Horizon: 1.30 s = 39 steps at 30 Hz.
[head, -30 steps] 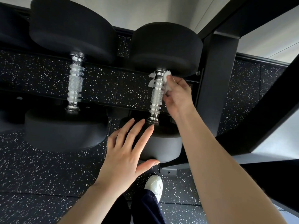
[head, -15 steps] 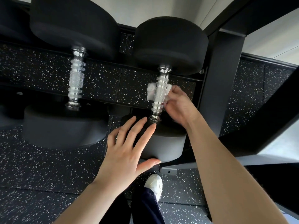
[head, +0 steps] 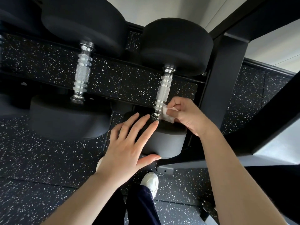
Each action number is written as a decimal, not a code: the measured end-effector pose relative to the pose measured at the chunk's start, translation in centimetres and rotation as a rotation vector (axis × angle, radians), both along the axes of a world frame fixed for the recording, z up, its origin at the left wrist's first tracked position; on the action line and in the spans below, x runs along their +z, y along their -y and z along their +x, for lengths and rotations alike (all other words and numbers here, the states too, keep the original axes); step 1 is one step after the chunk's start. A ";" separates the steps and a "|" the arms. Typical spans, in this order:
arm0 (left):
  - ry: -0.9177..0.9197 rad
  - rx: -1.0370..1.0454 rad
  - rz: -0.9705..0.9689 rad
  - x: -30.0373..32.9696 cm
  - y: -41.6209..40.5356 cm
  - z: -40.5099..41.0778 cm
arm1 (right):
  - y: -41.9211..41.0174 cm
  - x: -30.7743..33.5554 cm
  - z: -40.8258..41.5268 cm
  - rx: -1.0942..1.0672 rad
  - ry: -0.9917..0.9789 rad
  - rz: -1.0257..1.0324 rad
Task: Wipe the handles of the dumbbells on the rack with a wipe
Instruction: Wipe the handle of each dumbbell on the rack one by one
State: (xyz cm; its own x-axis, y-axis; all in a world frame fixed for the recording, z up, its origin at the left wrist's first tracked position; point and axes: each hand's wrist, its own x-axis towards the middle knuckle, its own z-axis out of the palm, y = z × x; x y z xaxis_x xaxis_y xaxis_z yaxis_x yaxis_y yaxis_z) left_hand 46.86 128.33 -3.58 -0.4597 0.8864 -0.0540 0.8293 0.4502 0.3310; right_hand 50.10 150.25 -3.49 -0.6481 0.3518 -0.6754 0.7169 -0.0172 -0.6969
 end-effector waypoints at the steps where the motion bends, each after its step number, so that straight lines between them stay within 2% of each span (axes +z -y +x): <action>1: 0.013 0.001 -0.001 0.1 0.0 0.0 | 0.5 0.3 0.1 0.022 0.009 0.125; 4: 0.057 -0.009 -0.001 0.1 0.1 -0.3 | 2.1 1.2 0.6 -0.007 0.005 0.348; 11: 0.149 -0.001 0.035 0.2 0.8 -1.5 | 3.5 2.5 -0.5 0.064 0.005 0.442; 16: 0.252 0.155 0.078 -0.1 1.3 -1.3 | 4.6 2.1 -1.9 0.167 0.040 0.468; 24: 0.374 0.318 0.173 -0.6 0.7 -1.0 | 3.8 2.2 -2.5 0.454 0.139 0.652; 34: 0.364 0.349 0.243 -1.5 0.5 -0.8 | 3.9 1.6 -3.9 0.829 0.074 1.040; 37: 0.374 0.355 0.252 -1.7 0.5 -0.7 | 3.5 1.7 -4.6 0.822 0.071 1.099; 39: 0.373 0.361 0.260 -1.7 0.5 -0.6 | 2.6 2.0 -5.7 0.716 0.048 1.119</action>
